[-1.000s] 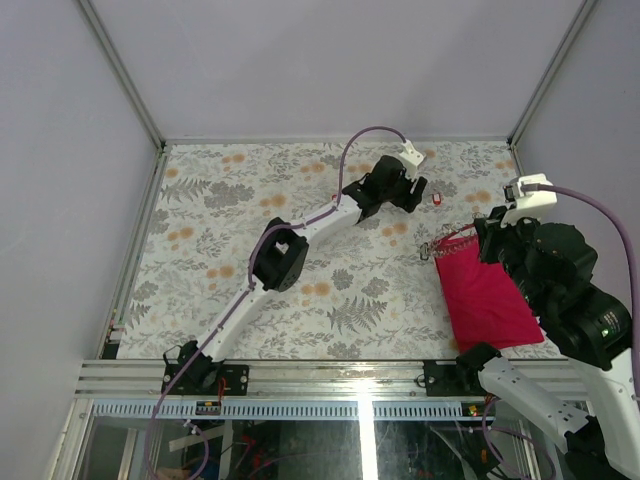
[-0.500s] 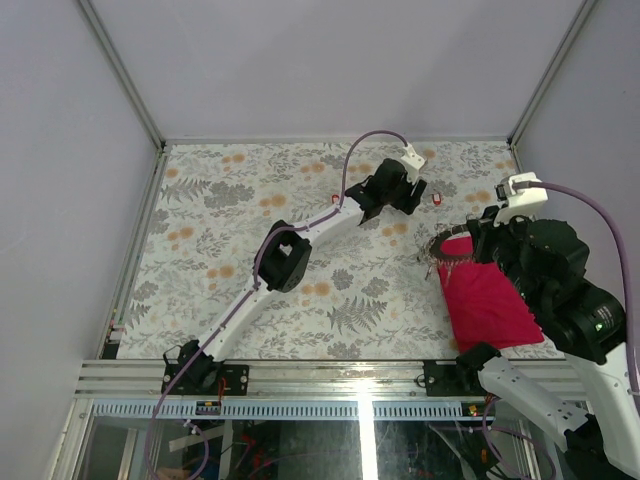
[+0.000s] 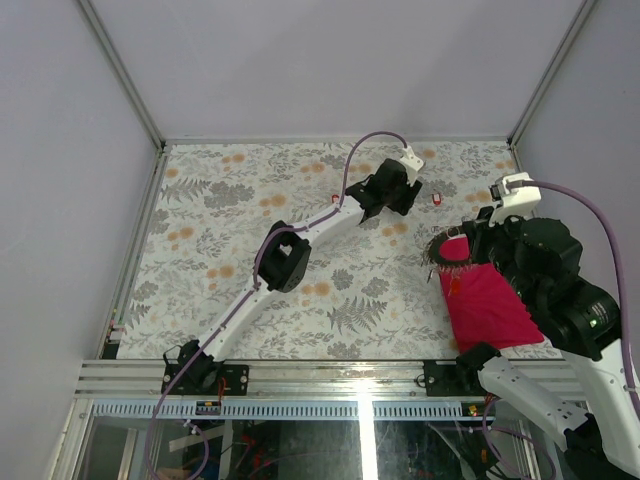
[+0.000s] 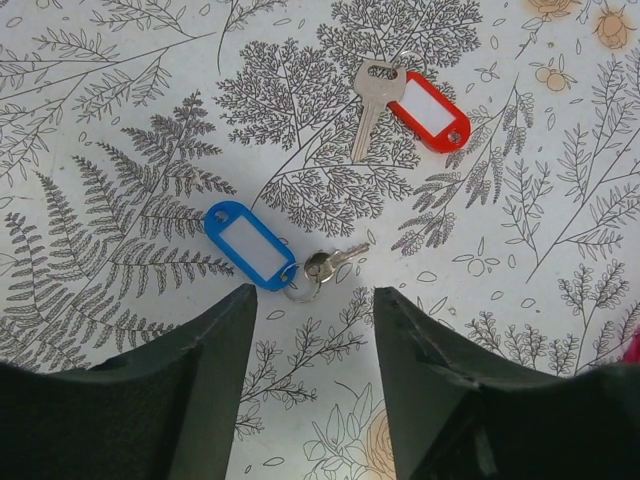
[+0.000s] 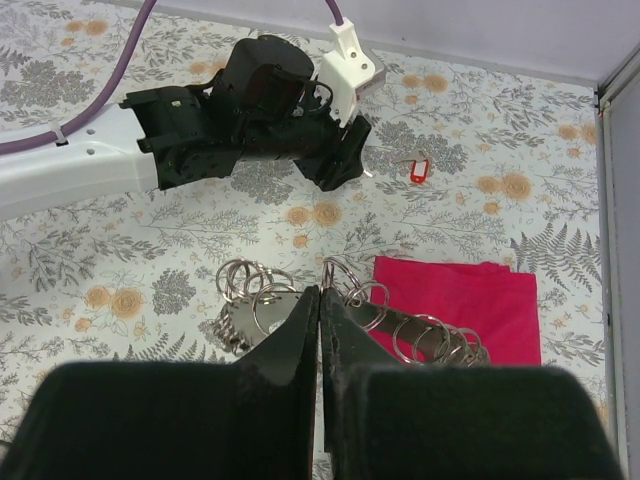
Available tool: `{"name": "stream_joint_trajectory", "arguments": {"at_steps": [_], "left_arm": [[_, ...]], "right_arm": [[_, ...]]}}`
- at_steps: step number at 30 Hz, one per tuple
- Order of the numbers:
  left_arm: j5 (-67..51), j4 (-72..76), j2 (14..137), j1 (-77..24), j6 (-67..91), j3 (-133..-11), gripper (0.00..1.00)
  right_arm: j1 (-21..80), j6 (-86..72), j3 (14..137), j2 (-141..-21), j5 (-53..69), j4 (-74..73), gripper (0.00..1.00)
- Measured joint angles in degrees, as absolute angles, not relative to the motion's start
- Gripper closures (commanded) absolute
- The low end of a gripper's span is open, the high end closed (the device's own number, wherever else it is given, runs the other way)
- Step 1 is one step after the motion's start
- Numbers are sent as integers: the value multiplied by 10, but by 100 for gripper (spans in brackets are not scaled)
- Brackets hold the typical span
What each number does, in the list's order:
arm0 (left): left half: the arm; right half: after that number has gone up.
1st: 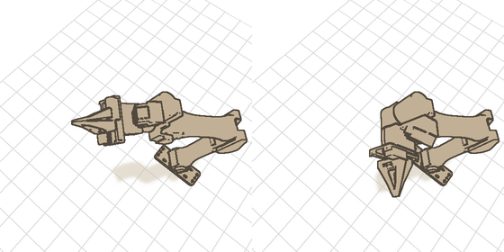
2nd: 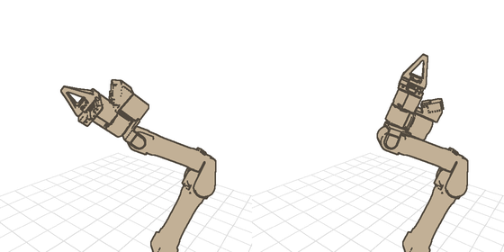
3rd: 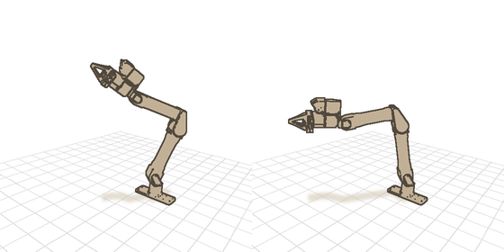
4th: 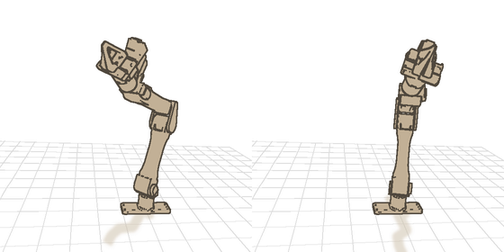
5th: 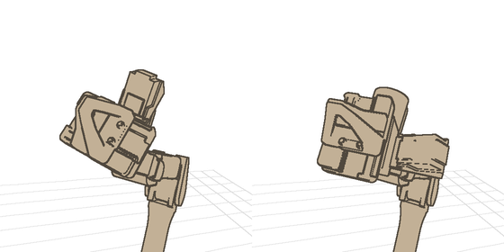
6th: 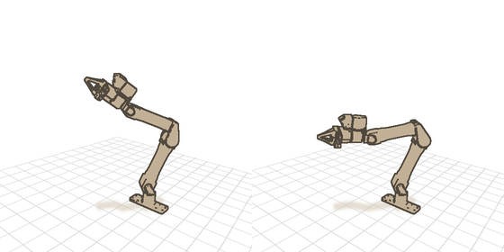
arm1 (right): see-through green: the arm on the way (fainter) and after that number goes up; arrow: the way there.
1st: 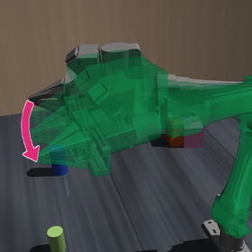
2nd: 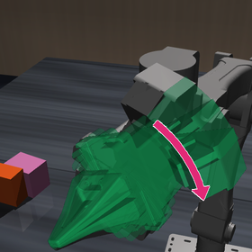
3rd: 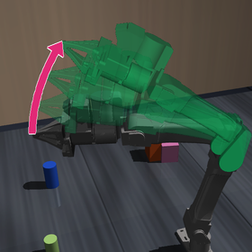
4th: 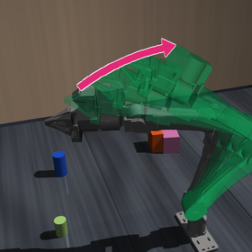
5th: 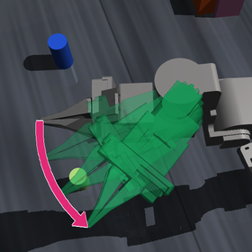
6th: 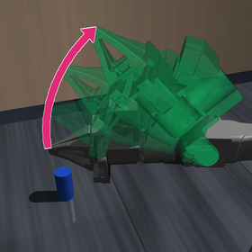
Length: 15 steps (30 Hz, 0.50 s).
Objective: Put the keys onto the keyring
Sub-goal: Move the key to the center of the board.
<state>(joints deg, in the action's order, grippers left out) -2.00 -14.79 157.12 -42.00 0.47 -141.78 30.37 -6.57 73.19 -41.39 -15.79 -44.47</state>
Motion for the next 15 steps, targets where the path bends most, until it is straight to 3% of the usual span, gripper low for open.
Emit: {"name": "stream_joint_trajectory", "arguments": {"at_steps": [7, 15], "left_arm": [[-16, -156, 1576, -423, -1, -1431, 59], [-15, -153, 1581, -436, -14, -1437, 60]], "right_arm": [[304, -65, 729, -415, -158, -444, 100], [304, -65, 727, -414, -158, -444, 100]]}}
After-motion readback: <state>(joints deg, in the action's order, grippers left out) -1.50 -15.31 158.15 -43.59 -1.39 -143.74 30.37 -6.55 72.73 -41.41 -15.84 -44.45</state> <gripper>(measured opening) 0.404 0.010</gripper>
